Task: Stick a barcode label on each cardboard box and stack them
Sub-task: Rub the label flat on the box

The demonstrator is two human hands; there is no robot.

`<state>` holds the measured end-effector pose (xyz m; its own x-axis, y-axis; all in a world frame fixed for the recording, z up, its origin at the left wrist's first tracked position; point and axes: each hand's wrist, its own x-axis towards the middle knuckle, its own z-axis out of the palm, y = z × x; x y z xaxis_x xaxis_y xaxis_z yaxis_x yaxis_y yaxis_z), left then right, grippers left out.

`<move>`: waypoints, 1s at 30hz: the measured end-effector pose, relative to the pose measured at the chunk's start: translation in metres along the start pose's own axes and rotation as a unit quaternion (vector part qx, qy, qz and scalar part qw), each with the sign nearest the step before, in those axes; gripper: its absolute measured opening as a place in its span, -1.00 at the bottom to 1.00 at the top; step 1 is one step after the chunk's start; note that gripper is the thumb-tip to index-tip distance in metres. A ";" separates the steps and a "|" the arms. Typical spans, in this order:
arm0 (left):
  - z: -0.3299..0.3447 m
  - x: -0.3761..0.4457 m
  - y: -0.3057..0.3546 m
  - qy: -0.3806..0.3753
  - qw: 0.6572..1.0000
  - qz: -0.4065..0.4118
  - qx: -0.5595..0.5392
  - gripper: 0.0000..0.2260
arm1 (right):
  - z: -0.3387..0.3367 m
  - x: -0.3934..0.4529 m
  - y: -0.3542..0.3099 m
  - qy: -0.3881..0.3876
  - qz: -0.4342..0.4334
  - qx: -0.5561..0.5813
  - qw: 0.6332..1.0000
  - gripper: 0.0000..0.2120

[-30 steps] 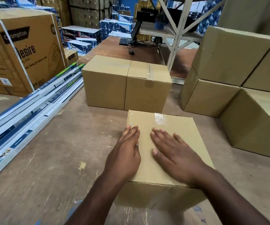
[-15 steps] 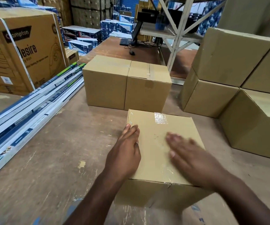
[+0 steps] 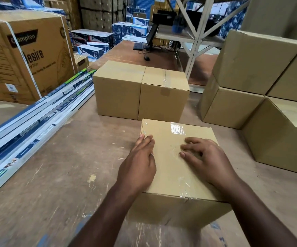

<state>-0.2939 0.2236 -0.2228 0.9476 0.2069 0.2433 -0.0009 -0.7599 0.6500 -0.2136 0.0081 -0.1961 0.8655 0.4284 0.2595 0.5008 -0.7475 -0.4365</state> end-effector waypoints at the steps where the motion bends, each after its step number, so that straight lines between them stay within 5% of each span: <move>1: 0.000 0.000 0.000 0.001 1.000 0.000 0.001 -0.53 | 0.002 0.003 0.000 0.006 0.003 0.004 1.000 -0.77; 4: 0.000 -0.001 0.000 0.001 1.000 -0.001 -0.003 -0.53 | 0.004 0.005 -0.005 0.035 0.021 0.021 0.999 -0.98; 8: -0.001 -0.001 0.001 0.001 1.000 -0.002 -0.007 -0.53 | 0.004 0.006 -0.010 0.036 0.028 0.021 0.999 -0.86; 17: -0.001 -0.001 0.000 -0.003 1.000 0.002 -0.009 -0.55 | 0.006 0.016 -0.010 0.001 -0.032 -0.218 0.975 -0.82; 21: -0.002 -0.002 0.000 -0.002 1.000 0.002 -0.012 -0.55 | -0.011 0.027 0.005 0.061 0.099 -0.150 0.982 -0.62; 23: -0.002 -0.001 0.001 -0.002 1.000 0.000 -0.012 -0.55 | -0.015 0.017 -0.003 0.083 0.079 -0.097 0.989 -0.56; 25: -0.001 -0.001 0.001 -0.003 1.000 0.003 -0.008 -0.55 | -0.010 0.000 -0.016 0.045 0.021 -0.031 0.998 -0.75; 27: 0.000 0.000 0.000 -0.002 1.000 0.001 -0.003 -0.55 | 0.001 -0.014 -0.022 0.001 -0.029 -0.041 0.999 -0.80; 30: 0.000 0.000 0.001 -0.002 1.000 0.002 0.000 -0.56 | 0.003 -0.007 -0.013 0.034 -0.022 -0.033 0.999 -0.84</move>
<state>-0.2940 0.2225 -0.2224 0.9489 0.2018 0.2428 -0.0040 -0.7613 0.6484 -0.2263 0.0163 -0.1945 0.8392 0.4280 0.3355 0.5348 -0.7615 -0.3663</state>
